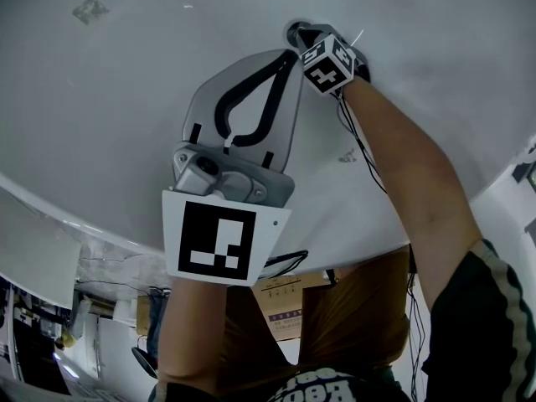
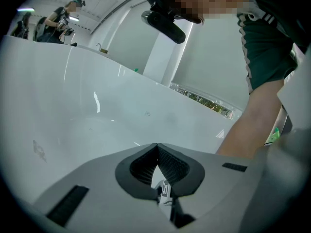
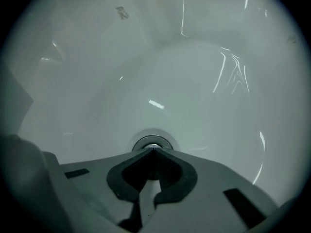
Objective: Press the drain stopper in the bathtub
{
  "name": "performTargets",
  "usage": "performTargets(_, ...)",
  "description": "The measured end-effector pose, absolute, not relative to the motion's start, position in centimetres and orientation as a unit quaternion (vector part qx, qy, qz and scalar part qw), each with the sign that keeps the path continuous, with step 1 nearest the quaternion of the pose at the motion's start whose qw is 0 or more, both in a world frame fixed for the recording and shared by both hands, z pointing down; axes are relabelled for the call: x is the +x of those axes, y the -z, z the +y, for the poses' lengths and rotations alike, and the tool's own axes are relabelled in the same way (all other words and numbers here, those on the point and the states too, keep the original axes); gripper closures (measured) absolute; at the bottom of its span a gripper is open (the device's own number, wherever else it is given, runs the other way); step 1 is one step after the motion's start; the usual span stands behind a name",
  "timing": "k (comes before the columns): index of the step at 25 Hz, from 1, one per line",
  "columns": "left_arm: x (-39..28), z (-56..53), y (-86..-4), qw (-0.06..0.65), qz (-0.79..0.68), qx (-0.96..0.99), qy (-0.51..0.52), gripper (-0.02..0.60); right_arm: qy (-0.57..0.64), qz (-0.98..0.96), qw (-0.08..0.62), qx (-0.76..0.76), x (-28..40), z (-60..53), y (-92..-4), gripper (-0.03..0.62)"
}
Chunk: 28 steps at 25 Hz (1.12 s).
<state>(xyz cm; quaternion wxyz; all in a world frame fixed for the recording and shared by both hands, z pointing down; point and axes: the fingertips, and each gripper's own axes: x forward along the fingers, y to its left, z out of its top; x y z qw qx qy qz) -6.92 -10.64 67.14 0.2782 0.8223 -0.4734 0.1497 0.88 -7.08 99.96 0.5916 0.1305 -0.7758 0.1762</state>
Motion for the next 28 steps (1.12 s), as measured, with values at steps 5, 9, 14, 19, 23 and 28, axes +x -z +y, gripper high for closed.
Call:
performTargets(5,-6.6,-11.1,-67.5,0.285,-0.470,0.822,-0.148,0.577,-0.185,-0.776,0.590,0.120,0.6,-7.5,-99.6,0.583)
performTargets(9,-6.7,-10.8,-67.5,0.293,-0.468,0.821,-0.145,0.577,-0.198,-0.774,0.586,0.133,0.6,-7.3,-99.7,0.583)
performTargets(14,-6.5,-10.8,-67.7,0.300,-0.471,0.817,-0.142,0.577,-0.198,-0.776,0.583,0.136,0.8,-7.3,-99.7,0.583)
performTargets(19,-6.8,-11.1,-67.8,0.296,-0.479,0.813,-0.144,0.577,-0.171,-0.778,0.590,0.127,0.8,-7.2,-99.2,0.583)
performTargets(23,-6.9,-10.8,-68.4,0.279,-0.489,0.809,-0.170,0.577,-0.159,-0.792,0.572,0.144,1.1,-7.0,-98.3,0.583)
performTargets(28,-6.6,-10.9,-68.7,0.272,-0.486,0.809,-0.188,0.577,-0.178,-0.789,0.561,0.175,1.1,-7.3,-98.2,0.583)
